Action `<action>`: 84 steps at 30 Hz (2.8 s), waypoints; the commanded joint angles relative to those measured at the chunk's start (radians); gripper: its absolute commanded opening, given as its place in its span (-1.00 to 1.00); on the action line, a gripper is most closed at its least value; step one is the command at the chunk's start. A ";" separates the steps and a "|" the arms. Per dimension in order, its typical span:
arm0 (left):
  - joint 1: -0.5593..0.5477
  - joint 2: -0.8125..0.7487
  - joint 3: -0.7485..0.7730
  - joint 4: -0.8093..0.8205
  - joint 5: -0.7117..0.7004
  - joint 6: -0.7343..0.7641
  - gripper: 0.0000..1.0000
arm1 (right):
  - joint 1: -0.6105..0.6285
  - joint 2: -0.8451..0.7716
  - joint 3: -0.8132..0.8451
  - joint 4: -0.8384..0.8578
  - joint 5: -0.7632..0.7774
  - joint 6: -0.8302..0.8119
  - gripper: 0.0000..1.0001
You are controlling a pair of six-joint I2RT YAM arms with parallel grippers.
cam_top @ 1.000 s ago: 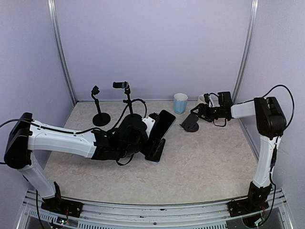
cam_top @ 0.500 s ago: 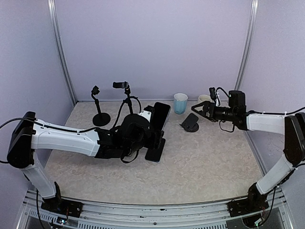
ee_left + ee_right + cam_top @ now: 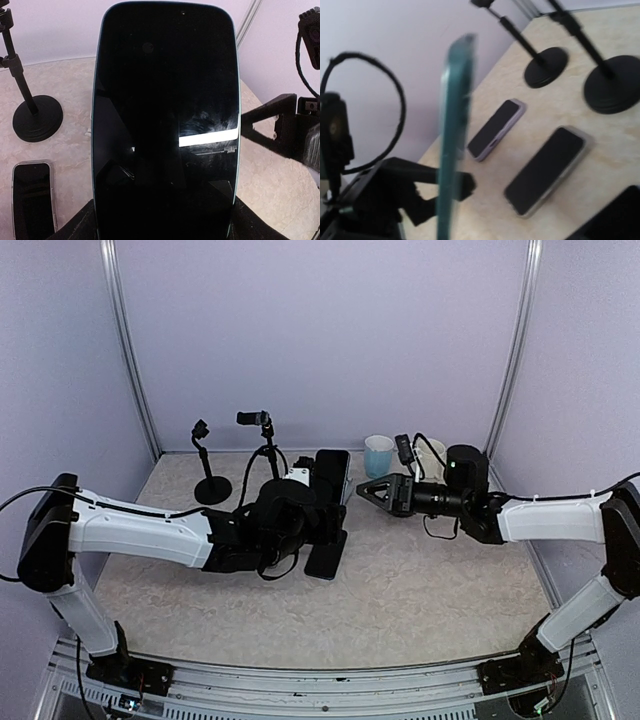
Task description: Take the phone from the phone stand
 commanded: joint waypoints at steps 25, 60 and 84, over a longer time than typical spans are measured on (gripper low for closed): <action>-0.042 0.031 0.025 0.064 -0.116 -0.035 -0.05 | 0.158 0.217 0.016 0.305 0.109 0.233 -0.33; -0.117 -0.207 -0.275 0.151 -0.091 0.055 0.97 | 0.010 0.183 -0.004 0.013 -0.125 0.076 -1.00; -0.081 -0.211 -0.287 0.111 -0.118 0.065 0.98 | -0.294 0.132 -0.194 -0.267 -0.244 -0.131 -1.00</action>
